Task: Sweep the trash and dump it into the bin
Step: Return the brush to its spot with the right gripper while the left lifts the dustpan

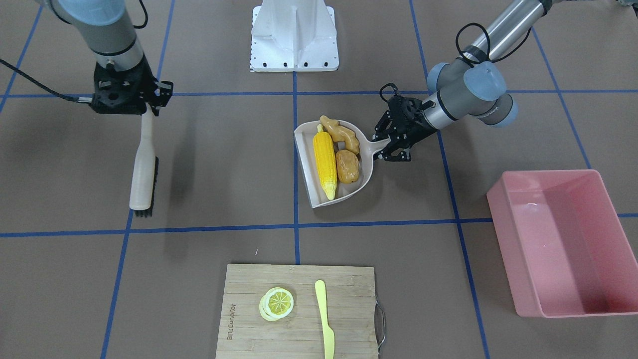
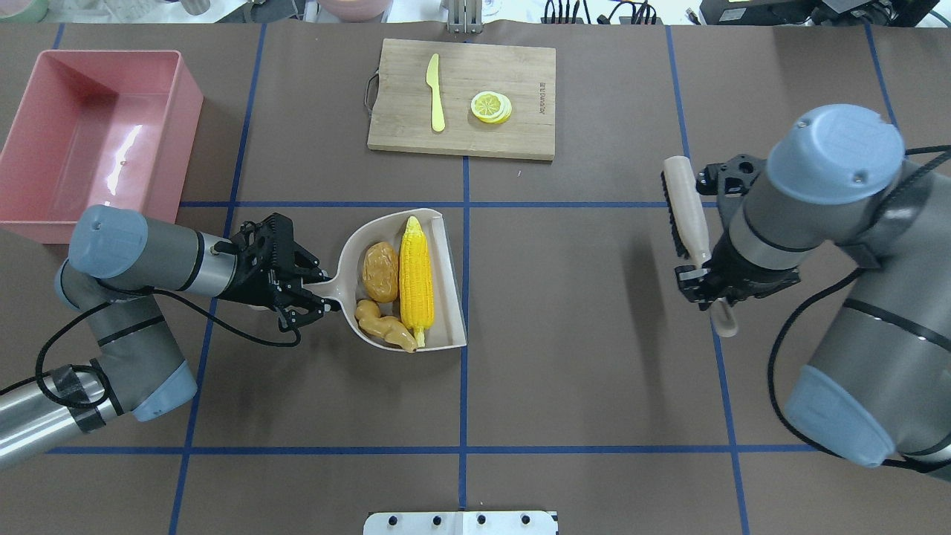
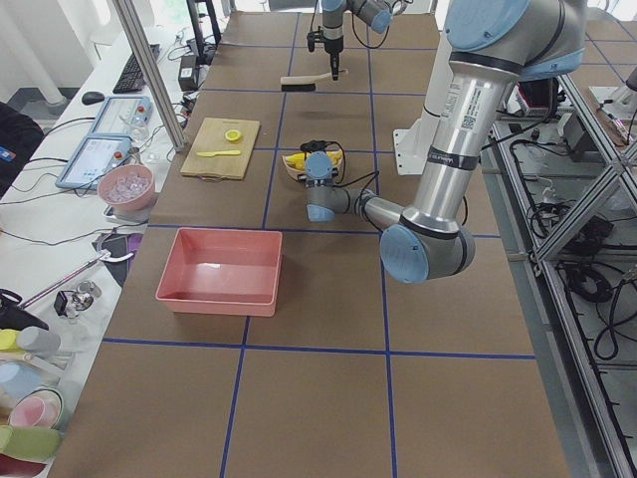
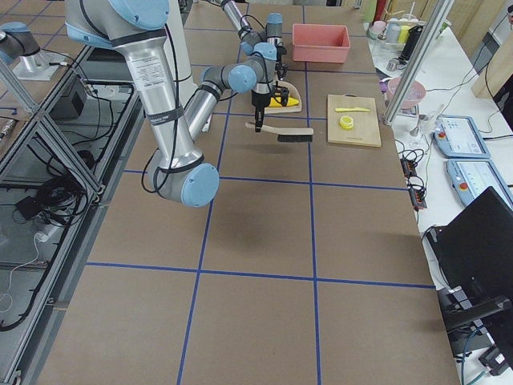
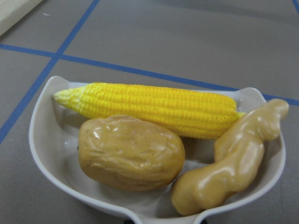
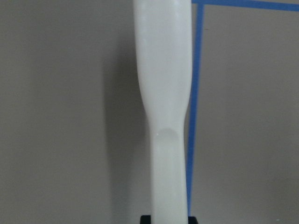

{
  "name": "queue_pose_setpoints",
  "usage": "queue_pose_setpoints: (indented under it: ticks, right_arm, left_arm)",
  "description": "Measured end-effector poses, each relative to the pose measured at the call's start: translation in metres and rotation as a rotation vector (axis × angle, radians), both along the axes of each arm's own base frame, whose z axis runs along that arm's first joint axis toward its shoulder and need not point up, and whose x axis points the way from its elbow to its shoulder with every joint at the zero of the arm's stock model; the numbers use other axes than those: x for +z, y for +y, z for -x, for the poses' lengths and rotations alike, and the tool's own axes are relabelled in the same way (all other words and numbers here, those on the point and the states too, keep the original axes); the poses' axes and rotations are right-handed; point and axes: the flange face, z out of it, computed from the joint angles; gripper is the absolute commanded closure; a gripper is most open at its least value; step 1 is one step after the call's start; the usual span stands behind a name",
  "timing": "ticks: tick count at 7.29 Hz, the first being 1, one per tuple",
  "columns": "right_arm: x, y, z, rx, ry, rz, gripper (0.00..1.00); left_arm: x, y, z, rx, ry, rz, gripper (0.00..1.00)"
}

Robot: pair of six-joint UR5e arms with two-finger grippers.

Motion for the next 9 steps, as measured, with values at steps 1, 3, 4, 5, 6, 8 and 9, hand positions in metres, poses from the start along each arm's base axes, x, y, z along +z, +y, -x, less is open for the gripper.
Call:
queue_pose_setpoints:
  ticks: [1,3,4,5,6,8,9]
  right_arm:
    - [0.040,0.001,-0.029,0.012,0.007,0.001,1.00]
    - [0.106,0.018,-0.078,0.040,-0.006,-0.004,1.00]
    - [0.125,0.025,-0.099,0.049,-0.023,0.010,1.00]
    - [0.141,0.029,-0.117,0.045,-0.032,0.018,1.00]
    - [0.162,0.030,-0.133,0.035,-0.035,0.014,1.00]
    - [0.226,0.038,-0.159,0.034,-0.076,-0.020,1.00]
    - [0.258,0.045,-0.171,0.037,-0.111,-0.036,1.00]
  left_arm:
    - [0.000,0.000,0.000,0.000,0.000,-0.002,0.96]
    - [-0.004,0.001,0.001,0.001,0.005,-0.010,1.00]
    - [-0.007,0.001,0.004,-0.005,0.005,-0.012,1.00]
    - [-0.009,0.001,0.008,-0.024,0.000,-0.012,1.00]
    - [-0.011,-0.006,0.011,-0.078,-0.017,0.007,1.00]
    - [-0.015,-0.023,0.017,-0.227,-0.045,0.087,1.00]
    - [-0.020,-0.029,0.024,-0.286,-0.040,0.099,1.00]
